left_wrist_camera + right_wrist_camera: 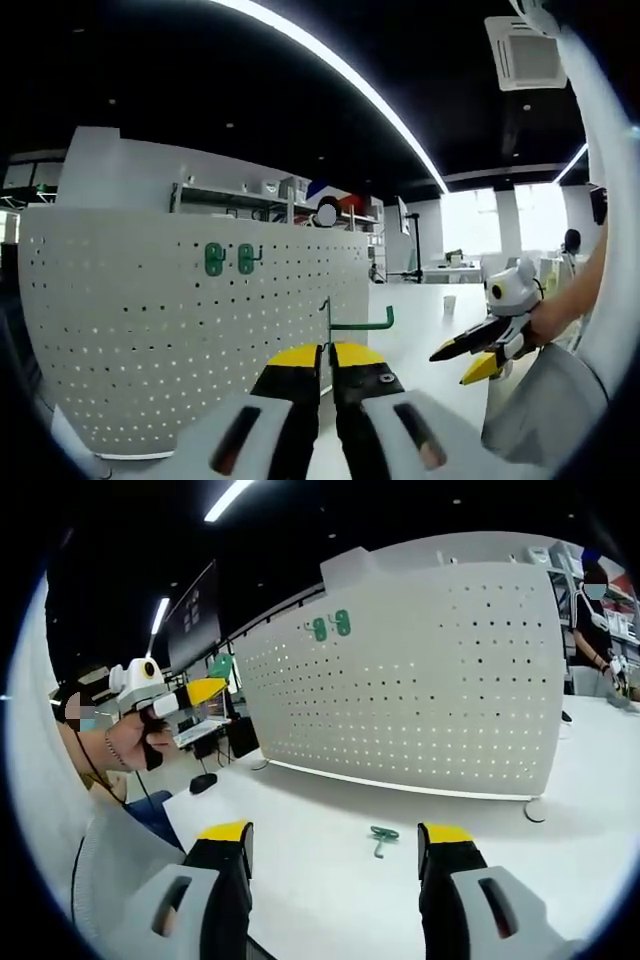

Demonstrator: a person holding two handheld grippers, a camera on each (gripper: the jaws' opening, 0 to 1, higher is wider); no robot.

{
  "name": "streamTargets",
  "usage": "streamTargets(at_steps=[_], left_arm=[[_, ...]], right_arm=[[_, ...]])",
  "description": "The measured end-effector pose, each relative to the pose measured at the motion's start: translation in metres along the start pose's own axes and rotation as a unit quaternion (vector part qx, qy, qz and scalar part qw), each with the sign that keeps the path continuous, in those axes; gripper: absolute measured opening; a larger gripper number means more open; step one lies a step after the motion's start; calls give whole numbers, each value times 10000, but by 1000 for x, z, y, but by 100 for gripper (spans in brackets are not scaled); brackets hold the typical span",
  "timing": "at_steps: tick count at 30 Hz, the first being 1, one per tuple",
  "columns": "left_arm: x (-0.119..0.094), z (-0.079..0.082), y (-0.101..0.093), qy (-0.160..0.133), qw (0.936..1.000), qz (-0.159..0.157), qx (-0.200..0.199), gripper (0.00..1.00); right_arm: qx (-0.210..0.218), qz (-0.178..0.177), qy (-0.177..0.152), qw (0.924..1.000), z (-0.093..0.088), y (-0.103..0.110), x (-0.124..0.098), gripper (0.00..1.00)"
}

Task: Insert the hook assembly into the mounting plate slot until the hook locks in place.

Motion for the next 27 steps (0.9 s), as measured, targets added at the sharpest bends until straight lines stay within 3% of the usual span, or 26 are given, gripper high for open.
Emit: streamTargets(at_steps=[4, 12, 27], left_arm=[[1, -2, 0, 20, 10000, 7, -22, 3], [1, -6, 0, 72, 10000, 35, 1, 3], [1, -9, 1, 119, 9999, 77, 25, 3]], right_arm=[[-12, 37, -270, 9996, 14, 3, -1, 62], [-99, 540, -1366, 9891, 62, 29, -7, 59], [24, 905, -1468, 9850, 73, 47, 8, 59]])
Point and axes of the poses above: the point that each gripper's makers call its tool centre point, and the gripper's own axes: x roughly forward along the fingers, y roughly to its left, z roughly out of its top, the point moved 1 cm from there along -x, roughly backward along the fingers, and after that the axes turned 3 degrees about -y, right-handed, at the moved point
